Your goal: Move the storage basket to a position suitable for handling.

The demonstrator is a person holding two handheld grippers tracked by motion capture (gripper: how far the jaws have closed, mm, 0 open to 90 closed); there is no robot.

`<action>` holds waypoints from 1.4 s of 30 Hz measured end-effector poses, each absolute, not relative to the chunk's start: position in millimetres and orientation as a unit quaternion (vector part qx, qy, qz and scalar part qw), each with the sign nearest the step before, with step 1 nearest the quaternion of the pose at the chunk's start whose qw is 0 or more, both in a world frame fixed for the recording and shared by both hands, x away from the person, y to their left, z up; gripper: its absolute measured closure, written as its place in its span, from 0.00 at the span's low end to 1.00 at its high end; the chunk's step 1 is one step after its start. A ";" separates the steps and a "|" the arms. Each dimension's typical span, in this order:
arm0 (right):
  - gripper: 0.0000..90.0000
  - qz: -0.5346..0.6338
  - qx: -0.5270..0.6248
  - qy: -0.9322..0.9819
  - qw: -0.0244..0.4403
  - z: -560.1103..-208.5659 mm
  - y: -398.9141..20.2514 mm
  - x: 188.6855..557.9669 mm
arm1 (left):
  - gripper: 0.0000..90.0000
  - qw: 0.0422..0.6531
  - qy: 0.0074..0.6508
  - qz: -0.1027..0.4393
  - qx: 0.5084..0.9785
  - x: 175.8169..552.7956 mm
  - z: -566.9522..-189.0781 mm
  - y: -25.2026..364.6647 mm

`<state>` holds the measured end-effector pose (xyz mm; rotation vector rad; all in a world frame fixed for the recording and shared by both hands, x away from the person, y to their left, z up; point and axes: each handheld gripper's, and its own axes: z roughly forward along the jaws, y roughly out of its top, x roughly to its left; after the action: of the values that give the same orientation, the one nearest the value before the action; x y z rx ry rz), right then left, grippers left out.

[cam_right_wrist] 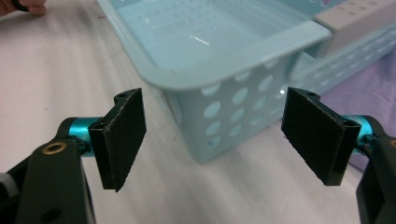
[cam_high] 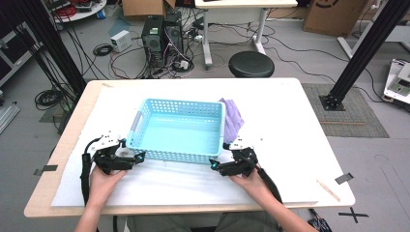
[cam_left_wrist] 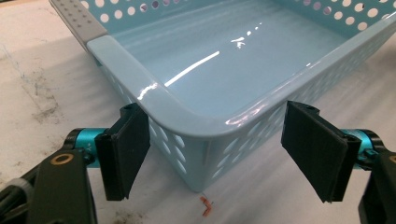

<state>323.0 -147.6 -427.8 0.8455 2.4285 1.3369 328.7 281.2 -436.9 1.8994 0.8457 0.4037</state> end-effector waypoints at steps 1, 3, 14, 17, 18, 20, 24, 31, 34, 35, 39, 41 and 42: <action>0.25 0.454 0.293 0.832 0.124 -426.8 -143.9 324.6 | 0.25 0.487 0.349 0.166 0.784 329.7 -436.8 280.0; 0.24 0.450 0.296 0.834 0.124 -425.5 -139.1 327.4 | 0.22 0.481 0.353 0.166 0.785 331.6 -437.6 276.8; 0.33 0.451 0.308 0.826 0.139 -402.9 -142.8 341.7 | 0.20 0.511 0.370 0.178 0.755 337.2 -424.0 266.3; 0.39 0.460 0.308 0.821 0.140 -390.9 -148.9 349.1 | 0.20 0.511 0.371 0.183 0.754 340.7 -418.7 260.5; 0.39 0.460 0.311 0.821 0.132 -388.5 -150.5 352.7 | 0.20 0.514 0.372 0.183 0.751 342.0 -417.4 259.4; 0.39 0.462 0.316 0.819 0.124 -385.9 -153.6 358.7 | 0.20 0.514 0.373 0.187 0.749 344.6 -415.6 257.3; 0.39 0.460 0.315 0.821 0.123 -380.7 -156.3 367.0 | 0.20 0.513 0.376 0.196 0.746 348.3 -412.1 252.4; 0.39 0.447 0.295 0.833 0.139 -368.2 -152.5 373.1 | 0.19 0.481 0.381 0.228 0.756 345.2 -410.2 244.1; 0.39 0.448 0.289 0.833 0.148 -364.5 -151.7 374.3 | 0.19 0.486 0.382 0.235 0.750 345.9 -407.7 242.3; 0.39 0.447 0.290 0.833 0.149 -363.3 -152.4 374.8 | 0.19 0.487 0.382 0.238 0.749 347.8 -406.2 240.4; 0.39 0.450 0.293 0.829 0.158 -357.0 -162.0 381.4 | 0.19 0.495 0.374 0.238 0.747 361.3 -399.9 229.9; 0.39 0.454 0.299 0.824 0.160 -353.7 -170.9 386.8 | 0.19 0.500 0.371 0.240 0.745 370.7 -397.5 220.9; 0.39 0.456 0.297 0.823 0.164 -352.9 -175.5 390.1 | 0.19 0.501 0.369 0.240 0.746 375.0 -396.7 216.9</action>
<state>390.1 -175.5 -352.9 0.8454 2.3465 1.2997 375.0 216.9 -396.7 1.8027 0.8916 0.5795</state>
